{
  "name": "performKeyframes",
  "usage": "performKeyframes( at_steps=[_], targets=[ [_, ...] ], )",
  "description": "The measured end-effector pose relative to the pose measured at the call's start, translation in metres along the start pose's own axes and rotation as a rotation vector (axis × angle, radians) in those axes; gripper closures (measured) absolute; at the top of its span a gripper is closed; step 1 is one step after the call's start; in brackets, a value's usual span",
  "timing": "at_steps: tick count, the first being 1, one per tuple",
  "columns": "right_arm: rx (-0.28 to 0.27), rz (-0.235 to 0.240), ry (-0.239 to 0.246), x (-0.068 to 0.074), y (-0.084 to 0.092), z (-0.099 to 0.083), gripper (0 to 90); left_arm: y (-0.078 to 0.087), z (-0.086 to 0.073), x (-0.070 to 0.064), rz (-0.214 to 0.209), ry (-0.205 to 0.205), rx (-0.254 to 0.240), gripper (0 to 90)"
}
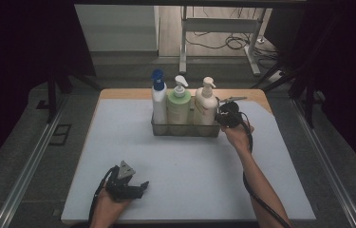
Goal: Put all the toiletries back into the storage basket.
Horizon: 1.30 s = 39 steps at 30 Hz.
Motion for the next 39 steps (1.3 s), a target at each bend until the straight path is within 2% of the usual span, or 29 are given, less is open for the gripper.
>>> performKeyframes(
  at_steps=[14,18,28,39],
  targets=[
    [0.009,0.022,0.021,0.010,-0.007,0.003,89.2,0.000,0.000,0.000,0.000,0.000,0.000,17.8],
    [0.002,0.028,0.012,0.012,-0.007,0.007,89.2,0.000,0.000,0.000,0.001,-0.002,0.001,17.8],
    [0.015,0.060,0.035,0.025,-0.013,0.007,89.3,0.000,0.000,0.000,0.001,-0.002,0.001,17.8],
    [0.022,0.046,0.036,0.030,-0.014,0.005,89.5,0.000,0.000,0.000,0.000,-0.001,0.002,17.8]
  ],
)
Point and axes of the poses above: each handheld gripper's, and its own axes: y roughly backward along the jaws, z roughly out of its top, x roughly to its left, the point moved 4 cm from there along -y, roughly forward along the jaws, and after that the axes turned 14 degrees about z, right-handed, at the moved point
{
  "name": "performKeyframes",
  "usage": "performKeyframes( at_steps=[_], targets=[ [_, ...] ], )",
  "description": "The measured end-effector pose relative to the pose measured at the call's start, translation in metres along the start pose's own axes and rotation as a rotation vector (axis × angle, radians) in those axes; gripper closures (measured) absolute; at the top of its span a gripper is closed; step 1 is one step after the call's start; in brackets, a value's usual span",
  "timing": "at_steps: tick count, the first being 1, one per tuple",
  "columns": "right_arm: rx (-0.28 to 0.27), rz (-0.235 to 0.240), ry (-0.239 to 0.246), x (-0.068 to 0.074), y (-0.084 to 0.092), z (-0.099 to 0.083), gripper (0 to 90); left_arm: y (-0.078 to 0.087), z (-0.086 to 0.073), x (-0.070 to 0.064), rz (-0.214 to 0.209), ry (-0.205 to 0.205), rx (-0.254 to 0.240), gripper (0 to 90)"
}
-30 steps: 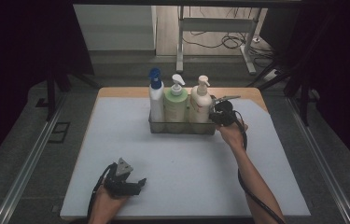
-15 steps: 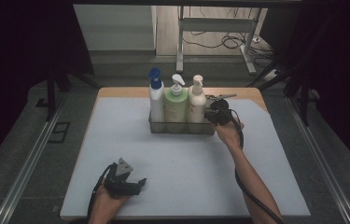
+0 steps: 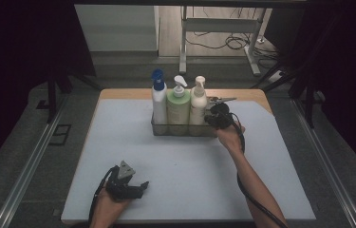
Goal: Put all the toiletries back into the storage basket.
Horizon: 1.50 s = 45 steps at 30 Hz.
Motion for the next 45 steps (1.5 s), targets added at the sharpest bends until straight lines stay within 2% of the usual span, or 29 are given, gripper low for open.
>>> performKeyframes(
  at_steps=[12,15,18,26,39,45],
  targets=[
    [0.002,-0.003,0.008,0.003,0.002,-0.001,89.3,0.000,0.000,0.000,0.000,0.000,0.000,17.8],
    [0.009,-0.020,0.027,0.002,0.004,-0.001,83.9,0.000,0.000,0.000,0.000,0.000,0.000,17.8],
    [0.002,-0.014,0.028,0.000,0.008,-0.002,79.8,0.000,0.000,0.000,0.000,0.000,-0.001,17.8],
    [0.001,-0.035,0.046,-0.003,0.018,-0.005,68.3,0.000,0.000,0.000,-0.001,0.003,-0.002,17.8],
    [-0.018,0.006,0.072,0.000,0.035,-0.007,49.0,0.000,0.000,0.000,-0.001,0.003,-0.003,17.8],
    [-0.017,0.017,0.090,0.004,0.040,-0.008,45.3,0.000,0.000,0.000,-0.001,0.003,-0.002,17.8]
  ],
)
Point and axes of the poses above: each handheld gripper's, and its own axes: y roughly backward along the jaws, z roughly out of its top, x roughly to its left, the point moved 4 cm from there along -y, roughly forward along the jaws, and after that the axes turned 14 degrees about z, right-handed, at the moved point
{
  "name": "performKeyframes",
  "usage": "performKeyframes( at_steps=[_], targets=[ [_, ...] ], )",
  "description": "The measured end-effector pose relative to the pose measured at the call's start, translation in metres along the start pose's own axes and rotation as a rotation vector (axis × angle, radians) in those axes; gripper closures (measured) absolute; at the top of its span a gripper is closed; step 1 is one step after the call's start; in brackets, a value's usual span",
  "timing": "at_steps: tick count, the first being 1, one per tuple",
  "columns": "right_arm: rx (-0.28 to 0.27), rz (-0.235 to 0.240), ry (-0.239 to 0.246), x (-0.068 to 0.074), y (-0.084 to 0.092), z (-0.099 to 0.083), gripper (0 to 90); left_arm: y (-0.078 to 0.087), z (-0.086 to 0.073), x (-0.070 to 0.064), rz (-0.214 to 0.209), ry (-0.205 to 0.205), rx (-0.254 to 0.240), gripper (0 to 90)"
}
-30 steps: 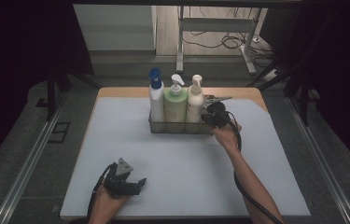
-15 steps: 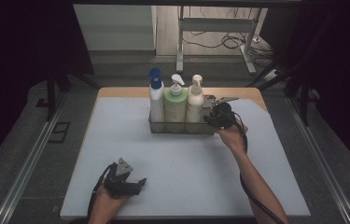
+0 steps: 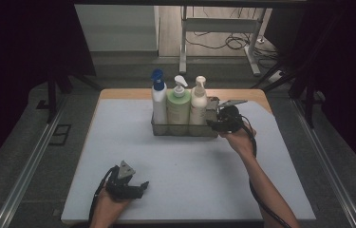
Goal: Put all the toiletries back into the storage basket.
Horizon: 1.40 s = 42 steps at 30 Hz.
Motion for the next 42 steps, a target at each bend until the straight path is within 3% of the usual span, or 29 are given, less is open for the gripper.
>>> performKeyframes(
  at_steps=[13,27,38,42],
  targets=[
    [-0.003,0.044,0.031,0.011,0.009,-0.004,36.9,0.000,0.000,0.000,0.000,0.000,0.000,17.7],
    [0.011,0.052,0.064,0.021,0.018,-0.007,29.0,0.000,0.000,0.000,0.001,0.000,-0.001,17.7],
    [0.013,0.065,0.098,0.033,0.025,-0.011,14.1,0.000,0.000,0.000,0.000,0.000,0.000,17.7],
    [0.024,0.064,0.110,0.038,0.027,-0.014,13.6,0.000,0.000,0.000,0.001,0.000,0.000,17.7]
  ],
)
Point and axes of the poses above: each handheld gripper's, and its own axes: y roughly backward along the jaws, z roughly out of its top, x roughly to its left, the point moved 4 cm from there along -y, roughly forward along the jaws, and after that the axes turned 14 degrees about z, right-handed, at the moved point
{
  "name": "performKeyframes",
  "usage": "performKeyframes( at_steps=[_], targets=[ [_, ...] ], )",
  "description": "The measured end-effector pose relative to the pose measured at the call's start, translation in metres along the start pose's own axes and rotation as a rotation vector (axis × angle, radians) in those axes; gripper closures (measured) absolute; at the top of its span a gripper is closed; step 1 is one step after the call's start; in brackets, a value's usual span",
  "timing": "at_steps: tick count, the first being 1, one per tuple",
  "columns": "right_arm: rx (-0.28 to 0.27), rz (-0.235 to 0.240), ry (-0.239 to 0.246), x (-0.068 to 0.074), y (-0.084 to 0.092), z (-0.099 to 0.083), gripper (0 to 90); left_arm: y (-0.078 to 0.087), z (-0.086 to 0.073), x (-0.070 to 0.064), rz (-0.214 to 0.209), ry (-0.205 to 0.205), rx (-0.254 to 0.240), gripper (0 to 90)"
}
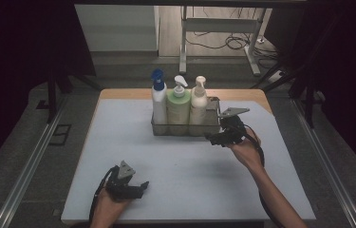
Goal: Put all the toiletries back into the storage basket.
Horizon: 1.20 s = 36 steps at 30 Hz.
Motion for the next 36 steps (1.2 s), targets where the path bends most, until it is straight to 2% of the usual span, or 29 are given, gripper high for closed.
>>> performKeyframes(
  at_steps=[8,18,26,36],
  targets=[
    [0.009,0.007,0.021,0.008,0.005,-0.009,12.5,0.000,0.000,0.000,0.000,0.000,0.000,17.7],
    [0.039,0.024,0.045,0.018,0.012,-0.023,3.8,0.000,0.000,0.000,0.001,0.000,-0.001,17.7],
    [0.046,0.036,0.059,0.023,0.020,-0.034,0.3,0.000,0.000,0.000,0.000,0.000,-0.001,17.7],
    [0.061,0.040,0.066,0.028,0.032,-0.049,0.0,0.000,0.000,0.000,0.001,0.000,-0.001,17.7]
  ],
)
Point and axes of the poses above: each handheld gripper's, and its own axes: y roughly backward along the jaws, z roughly out of its top, x roughly to its left, the point moved 4 cm from there along -y, roughly forward along the jaws, and after that the axes turned 14 degrees about z, right-handed, at the moved point
